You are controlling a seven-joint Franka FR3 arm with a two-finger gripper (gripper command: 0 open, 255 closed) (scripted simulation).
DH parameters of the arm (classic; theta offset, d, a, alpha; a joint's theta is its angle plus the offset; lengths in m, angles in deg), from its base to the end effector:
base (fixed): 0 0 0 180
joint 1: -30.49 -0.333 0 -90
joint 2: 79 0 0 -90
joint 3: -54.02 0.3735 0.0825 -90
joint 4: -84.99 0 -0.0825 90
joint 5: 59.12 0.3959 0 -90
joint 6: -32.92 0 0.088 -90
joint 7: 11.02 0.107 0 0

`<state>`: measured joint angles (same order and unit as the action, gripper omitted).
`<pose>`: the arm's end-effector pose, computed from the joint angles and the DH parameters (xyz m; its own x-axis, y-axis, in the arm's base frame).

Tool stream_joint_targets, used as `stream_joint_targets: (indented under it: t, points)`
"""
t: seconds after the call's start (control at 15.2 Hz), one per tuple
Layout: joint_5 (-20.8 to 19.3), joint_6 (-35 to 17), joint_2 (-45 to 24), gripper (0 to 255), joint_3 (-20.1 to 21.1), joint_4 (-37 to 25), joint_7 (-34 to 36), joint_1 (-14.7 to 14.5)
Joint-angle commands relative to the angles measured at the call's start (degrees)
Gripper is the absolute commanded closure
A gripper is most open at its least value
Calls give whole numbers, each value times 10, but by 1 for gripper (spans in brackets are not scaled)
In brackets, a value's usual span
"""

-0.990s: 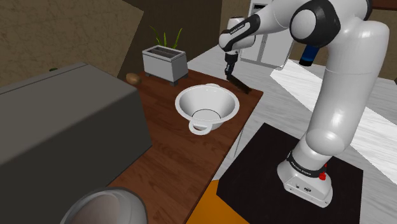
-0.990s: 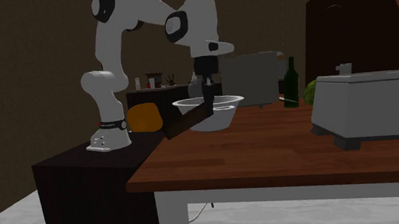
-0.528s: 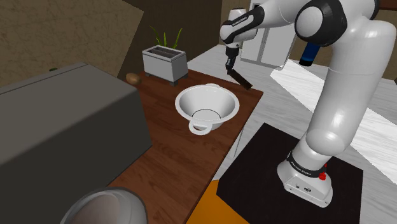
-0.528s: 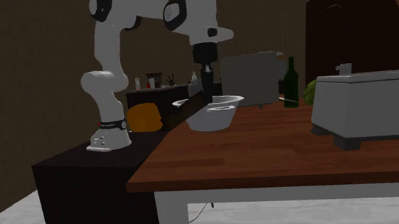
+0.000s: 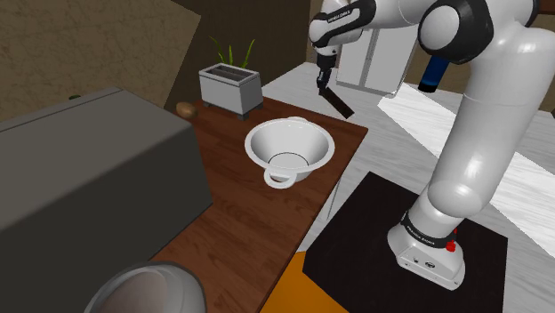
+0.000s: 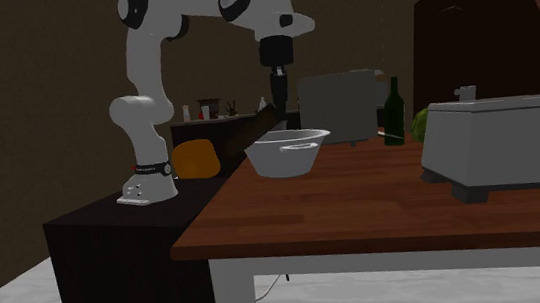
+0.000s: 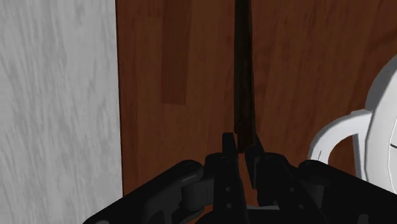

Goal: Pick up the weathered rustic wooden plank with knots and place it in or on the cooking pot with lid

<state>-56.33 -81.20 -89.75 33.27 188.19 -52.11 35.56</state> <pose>0.5769 -0.2595 0.4996 0.9681 0.2505 -0.0022 0.2505 -0.9678 0.0264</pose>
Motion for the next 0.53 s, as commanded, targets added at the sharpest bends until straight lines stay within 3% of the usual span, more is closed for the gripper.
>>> stream_joint_targets:
  t: [0.0,0.46]
  points:
    - [-5,3,10,255,5,7,15,-9]
    - [-27,-12,57,255,42,66,116,-66]
